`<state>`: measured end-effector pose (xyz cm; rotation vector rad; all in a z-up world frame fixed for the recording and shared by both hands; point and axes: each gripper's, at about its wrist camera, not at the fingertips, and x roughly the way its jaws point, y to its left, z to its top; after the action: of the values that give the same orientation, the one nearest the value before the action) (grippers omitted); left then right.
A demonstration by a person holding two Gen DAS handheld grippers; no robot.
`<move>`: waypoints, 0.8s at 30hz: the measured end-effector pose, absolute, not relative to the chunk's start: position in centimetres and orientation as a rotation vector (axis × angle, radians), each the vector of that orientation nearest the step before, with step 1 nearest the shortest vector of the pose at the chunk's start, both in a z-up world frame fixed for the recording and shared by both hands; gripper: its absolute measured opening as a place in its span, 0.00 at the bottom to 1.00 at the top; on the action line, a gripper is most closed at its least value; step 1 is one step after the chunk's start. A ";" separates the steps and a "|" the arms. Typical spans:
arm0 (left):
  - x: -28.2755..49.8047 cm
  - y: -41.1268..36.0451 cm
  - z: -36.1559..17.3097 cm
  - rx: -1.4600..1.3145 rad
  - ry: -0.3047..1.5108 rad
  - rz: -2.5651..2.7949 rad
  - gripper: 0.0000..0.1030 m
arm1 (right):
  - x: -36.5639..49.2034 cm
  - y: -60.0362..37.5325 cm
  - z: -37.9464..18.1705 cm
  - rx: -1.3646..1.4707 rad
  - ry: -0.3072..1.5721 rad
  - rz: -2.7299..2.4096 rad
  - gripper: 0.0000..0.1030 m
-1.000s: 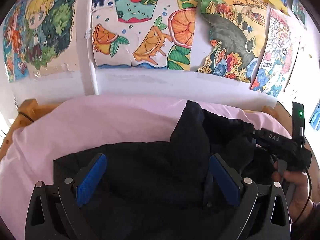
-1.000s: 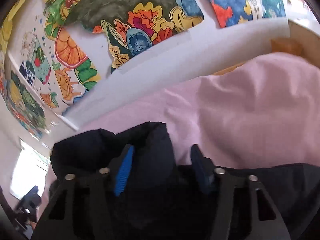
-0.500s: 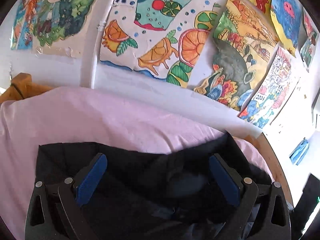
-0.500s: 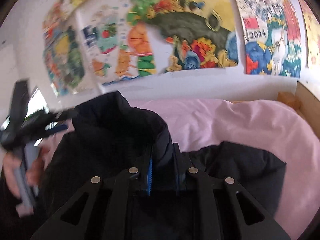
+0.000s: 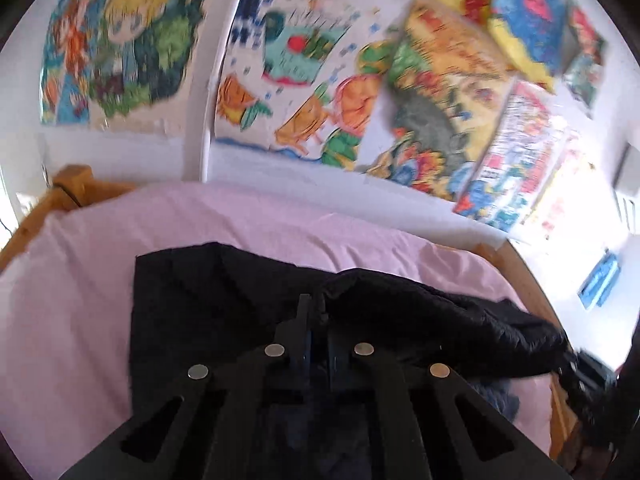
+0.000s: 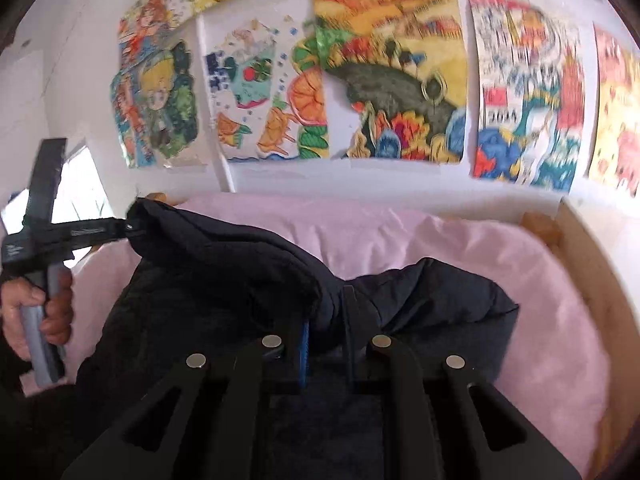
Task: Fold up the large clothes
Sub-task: 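Fold the hem up toward the collar with both tools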
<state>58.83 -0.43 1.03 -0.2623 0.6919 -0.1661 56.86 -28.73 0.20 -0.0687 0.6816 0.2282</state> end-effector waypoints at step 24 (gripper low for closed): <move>53.8 -0.7 -12.4 -0.171 0.829 -0.173 0.06 | 51.2 -29.9 -11.5 -0.155 0.748 0.159 0.13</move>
<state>53.79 -0.71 -12.40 -0.1709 0.8294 -0.1733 51.21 -29.85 -11.54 -0.1552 0.7483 0.1589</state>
